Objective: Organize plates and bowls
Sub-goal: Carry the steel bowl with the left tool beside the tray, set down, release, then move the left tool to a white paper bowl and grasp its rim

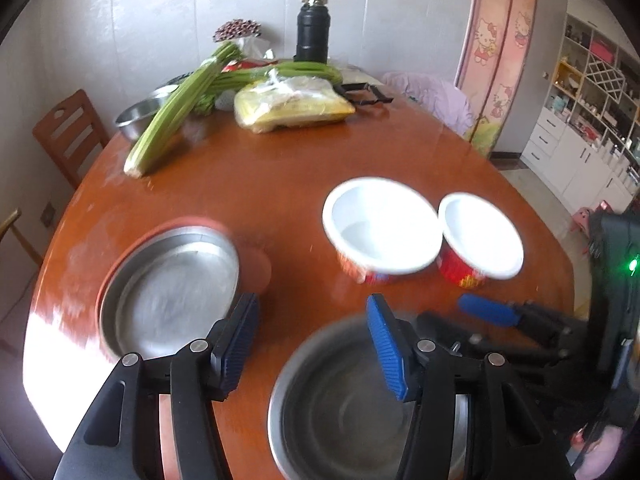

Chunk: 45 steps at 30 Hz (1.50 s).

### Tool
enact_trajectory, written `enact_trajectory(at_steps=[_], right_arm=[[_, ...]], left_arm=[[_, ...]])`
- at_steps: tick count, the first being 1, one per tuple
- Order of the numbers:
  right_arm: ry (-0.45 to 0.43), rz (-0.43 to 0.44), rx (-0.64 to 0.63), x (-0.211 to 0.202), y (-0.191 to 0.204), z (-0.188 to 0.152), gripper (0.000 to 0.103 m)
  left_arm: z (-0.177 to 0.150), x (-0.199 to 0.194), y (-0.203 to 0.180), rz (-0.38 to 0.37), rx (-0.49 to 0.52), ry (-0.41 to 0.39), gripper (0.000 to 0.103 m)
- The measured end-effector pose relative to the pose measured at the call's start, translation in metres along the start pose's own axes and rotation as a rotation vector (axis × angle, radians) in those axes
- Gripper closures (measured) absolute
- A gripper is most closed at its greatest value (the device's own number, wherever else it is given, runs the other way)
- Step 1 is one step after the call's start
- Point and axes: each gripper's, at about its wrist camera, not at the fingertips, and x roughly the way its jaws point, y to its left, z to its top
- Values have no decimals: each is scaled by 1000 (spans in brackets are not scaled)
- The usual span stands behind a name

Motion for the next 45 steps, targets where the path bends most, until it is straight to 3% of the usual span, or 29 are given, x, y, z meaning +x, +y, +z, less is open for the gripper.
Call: enact_trajectory(at_steps=[13, 19, 32, 40, 45], right_arm=[[-23, -33, 56, 16, -15, 29, 44], [-23, -35, 60, 26, -16, 37, 44], [-36, 23, 121, 35, -19, 52, 39], [-42, 28, 95, 45, -12, 64, 39], [-50, 32, 65, 53, -9, 70, 39]], left_arm=[[53, 55, -3, -53, 6, 77, 45], [63, 83, 0, -68, -11, 130, 45], [89, 116, 3, -72, -29, 162, 45], [91, 142, 0, -128, -52, 231, 46], [91, 151, 2, -171, -75, 263, 75]])
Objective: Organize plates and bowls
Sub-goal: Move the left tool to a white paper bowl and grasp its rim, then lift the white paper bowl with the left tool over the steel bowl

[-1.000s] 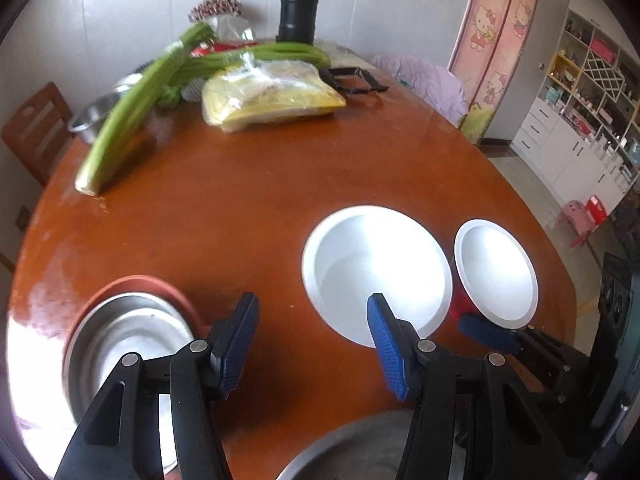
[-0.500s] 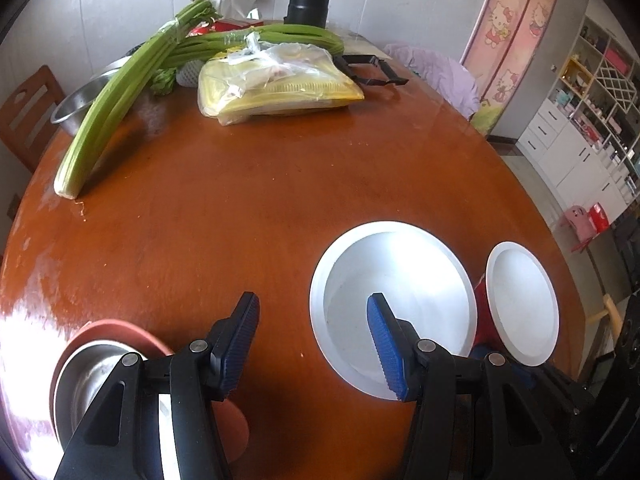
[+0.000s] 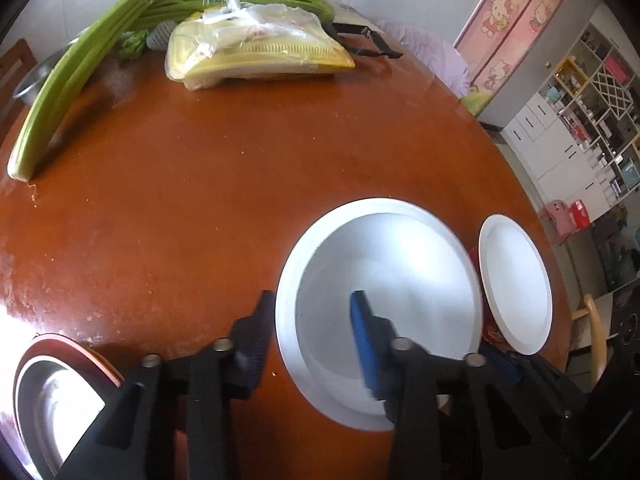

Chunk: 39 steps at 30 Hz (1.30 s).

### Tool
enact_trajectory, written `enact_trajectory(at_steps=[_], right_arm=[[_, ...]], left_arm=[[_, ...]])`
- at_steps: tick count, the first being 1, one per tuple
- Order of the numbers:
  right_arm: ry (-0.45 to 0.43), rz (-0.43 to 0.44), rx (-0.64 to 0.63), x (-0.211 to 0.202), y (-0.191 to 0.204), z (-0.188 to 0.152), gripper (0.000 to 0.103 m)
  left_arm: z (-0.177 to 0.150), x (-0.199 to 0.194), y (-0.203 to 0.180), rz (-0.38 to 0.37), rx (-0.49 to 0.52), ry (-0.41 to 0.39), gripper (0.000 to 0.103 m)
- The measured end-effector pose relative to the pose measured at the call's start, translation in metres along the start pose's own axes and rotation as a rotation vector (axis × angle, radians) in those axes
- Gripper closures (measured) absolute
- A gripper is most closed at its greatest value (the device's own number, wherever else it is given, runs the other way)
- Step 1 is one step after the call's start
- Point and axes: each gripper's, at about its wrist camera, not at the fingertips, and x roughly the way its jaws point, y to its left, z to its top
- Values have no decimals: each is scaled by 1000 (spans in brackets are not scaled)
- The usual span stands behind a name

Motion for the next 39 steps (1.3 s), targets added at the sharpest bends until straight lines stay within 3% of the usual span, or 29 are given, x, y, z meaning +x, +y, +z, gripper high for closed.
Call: enact_trajectory(at_steps=[4, 19, 39], right_arm=[[12, -7, -26, 6, 3, -2, 41], [-23, 27, -74, -22, 18, -16, 41], [-124, 52, -176, -97, 59, -49, 41]], left_arm=[[-2, 2, 0, -24, 4, 15, 85], [-29, -43, -11, -36, 46, -45, 84], [-85, -130, -29, -24, 67, -187, 84]])
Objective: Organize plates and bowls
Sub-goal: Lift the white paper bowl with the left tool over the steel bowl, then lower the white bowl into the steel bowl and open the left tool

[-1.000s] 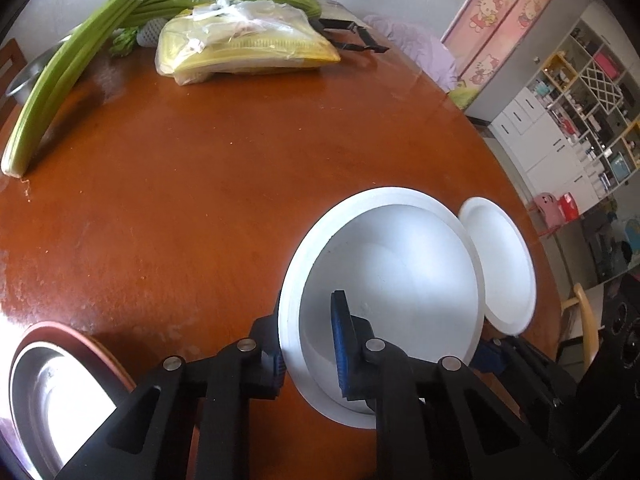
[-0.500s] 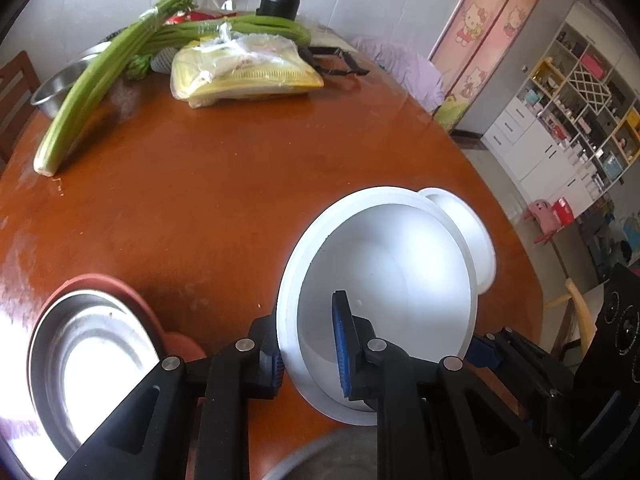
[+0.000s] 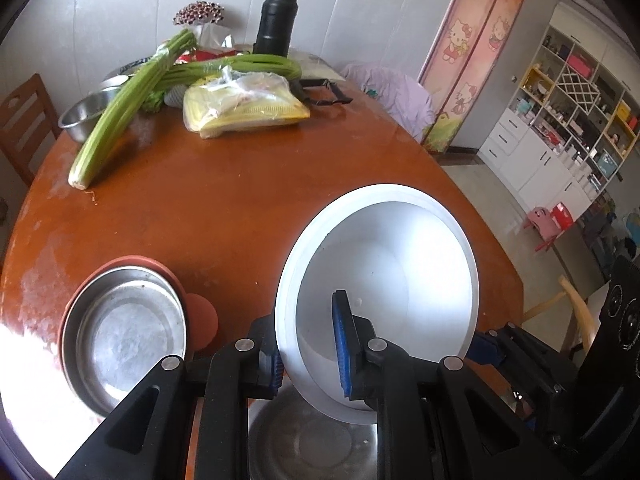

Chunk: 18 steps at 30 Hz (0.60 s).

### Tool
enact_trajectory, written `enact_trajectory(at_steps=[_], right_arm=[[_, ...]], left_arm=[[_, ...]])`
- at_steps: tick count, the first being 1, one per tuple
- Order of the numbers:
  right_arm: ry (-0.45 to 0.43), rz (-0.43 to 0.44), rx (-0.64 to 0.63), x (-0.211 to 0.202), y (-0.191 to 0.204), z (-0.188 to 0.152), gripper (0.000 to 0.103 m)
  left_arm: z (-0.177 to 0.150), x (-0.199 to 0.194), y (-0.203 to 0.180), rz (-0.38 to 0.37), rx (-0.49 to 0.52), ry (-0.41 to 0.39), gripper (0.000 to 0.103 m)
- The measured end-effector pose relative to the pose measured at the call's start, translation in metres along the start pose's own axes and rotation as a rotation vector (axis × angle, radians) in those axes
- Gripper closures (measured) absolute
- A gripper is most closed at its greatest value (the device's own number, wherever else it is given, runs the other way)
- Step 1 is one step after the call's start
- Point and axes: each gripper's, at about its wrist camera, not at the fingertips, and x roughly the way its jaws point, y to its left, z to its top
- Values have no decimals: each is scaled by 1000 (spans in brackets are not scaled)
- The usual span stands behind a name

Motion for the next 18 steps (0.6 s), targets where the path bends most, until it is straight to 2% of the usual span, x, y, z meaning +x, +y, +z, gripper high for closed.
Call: enact_trajectory(at_steps=[7, 14, 18], right_arm=[[-22, 6, -26, -24, 12, -1, 40], [-11, 28, -23, -43, 15, -14, 40], [8, 10, -38, -47, 16, -22, 40]], left_arm=[[-9, -30, -9, 3, 15, -51, 83], [-27, -43, -22, 25, 50, -33, 82], [-39, -43, -26, 16, 39, -15, 82]])
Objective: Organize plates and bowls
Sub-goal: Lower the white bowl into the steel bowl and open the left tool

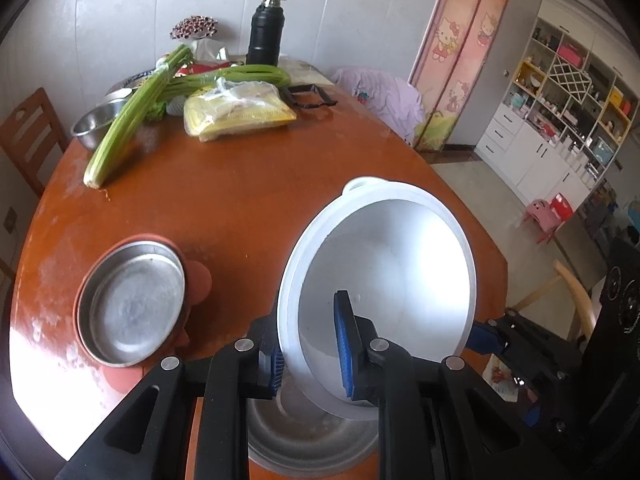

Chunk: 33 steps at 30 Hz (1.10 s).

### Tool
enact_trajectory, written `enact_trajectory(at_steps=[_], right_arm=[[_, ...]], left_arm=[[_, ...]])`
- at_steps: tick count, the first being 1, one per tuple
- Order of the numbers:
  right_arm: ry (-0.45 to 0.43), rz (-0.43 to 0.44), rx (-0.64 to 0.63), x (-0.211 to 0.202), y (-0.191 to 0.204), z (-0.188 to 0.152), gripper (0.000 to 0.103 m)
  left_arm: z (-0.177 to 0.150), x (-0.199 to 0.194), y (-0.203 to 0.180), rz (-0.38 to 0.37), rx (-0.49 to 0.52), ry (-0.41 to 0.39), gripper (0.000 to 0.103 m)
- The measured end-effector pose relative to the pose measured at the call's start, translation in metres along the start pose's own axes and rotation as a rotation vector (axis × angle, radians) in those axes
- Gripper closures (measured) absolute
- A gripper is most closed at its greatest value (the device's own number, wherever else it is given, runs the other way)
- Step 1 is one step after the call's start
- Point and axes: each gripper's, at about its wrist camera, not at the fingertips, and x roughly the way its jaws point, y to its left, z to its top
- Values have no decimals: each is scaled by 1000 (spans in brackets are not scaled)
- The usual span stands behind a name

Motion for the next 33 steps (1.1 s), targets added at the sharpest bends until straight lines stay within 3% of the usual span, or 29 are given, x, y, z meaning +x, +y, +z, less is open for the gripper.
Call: enact_trajectory(at_steps=[9, 18, 33], right_arm=[[74, 32, -26, 1, 8, -22, 40], [150, 54, -49, 11, 13, -41, 40], [209, 30, -102, 26, 16, -61, 40]], left_arm=[[-30, 6, 12, -8, -54, 54, 79], [-56, 20, 19, 29, -81, 98, 78], [-72, 35, 18, 86, -82, 125, 77]])
